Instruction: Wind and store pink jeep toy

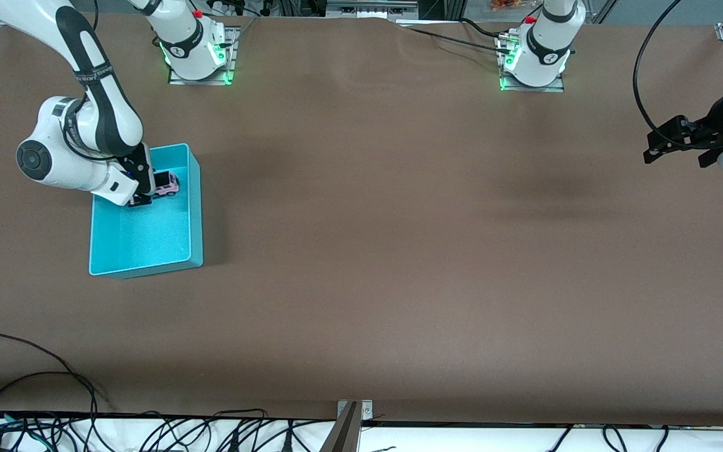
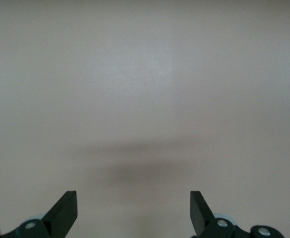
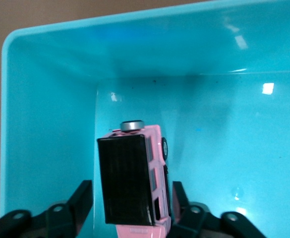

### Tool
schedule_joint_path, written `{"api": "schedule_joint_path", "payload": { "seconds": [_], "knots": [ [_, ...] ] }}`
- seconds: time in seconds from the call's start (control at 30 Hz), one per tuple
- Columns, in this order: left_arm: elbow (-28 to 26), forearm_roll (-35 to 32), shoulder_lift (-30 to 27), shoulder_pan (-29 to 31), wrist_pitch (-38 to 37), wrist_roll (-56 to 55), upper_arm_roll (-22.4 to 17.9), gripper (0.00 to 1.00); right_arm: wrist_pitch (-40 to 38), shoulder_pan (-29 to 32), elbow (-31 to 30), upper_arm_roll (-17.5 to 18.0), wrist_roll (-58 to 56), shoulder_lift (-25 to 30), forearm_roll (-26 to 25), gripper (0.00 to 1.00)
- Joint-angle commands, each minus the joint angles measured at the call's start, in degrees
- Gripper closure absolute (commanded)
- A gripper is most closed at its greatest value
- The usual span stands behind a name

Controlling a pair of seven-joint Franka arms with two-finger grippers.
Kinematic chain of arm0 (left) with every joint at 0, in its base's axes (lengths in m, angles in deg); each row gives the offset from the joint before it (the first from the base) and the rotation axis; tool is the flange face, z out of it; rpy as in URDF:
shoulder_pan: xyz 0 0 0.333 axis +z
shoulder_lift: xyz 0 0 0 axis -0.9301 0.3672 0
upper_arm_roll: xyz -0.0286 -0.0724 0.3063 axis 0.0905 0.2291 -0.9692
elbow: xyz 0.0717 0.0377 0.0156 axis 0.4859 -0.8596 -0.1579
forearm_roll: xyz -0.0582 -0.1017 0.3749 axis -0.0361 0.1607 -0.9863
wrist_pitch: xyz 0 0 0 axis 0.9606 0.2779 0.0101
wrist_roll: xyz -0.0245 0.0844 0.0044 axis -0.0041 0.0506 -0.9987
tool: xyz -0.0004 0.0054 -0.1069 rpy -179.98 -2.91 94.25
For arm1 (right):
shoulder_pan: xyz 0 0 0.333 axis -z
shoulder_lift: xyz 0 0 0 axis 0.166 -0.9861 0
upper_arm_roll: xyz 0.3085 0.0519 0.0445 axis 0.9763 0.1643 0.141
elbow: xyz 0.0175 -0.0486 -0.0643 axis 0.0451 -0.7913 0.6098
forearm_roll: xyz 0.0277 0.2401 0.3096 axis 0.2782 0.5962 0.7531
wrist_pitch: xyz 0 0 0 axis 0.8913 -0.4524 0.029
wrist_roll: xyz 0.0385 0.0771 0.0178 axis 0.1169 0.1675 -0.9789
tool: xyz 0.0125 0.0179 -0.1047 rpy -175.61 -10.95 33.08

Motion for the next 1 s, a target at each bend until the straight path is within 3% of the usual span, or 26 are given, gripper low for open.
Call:
{"api": "schedule_joint_path", "payload": {
  "seconds": [0.0, 0.3, 0.5, 0.97],
  "knots": [
    [2.02, 1.47, 0.95, 0.09, -1.18, 0.50, 0.01, 0.00, 0.82, 0.34, -0.72, 0.07, -1.53, 0.42, 1.35, 0.00],
    [2.02, 1.47, 0.95, 0.09, -1.18, 0.50, -0.08, 0.00, -1.47, 0.26, 2.44, 0.24, -0.82, 3.23, 1.44, 0.00],
    [2.02, 1.47, 0.95, 0.17, -1.18, 0.50, -0.08, 0.00, -8.39, 0.08, 9.28, 0.42, 1.28, 5.52, 3.02, 0.00],
    [2.02, 1.47, 0.86, 0.17, -1.27, 0.41, -0.08, 0.00, -30.11, -0.27, 30.37, 0.60, 35.43, 7.01, 2.94, 0.00]
  ]
}}
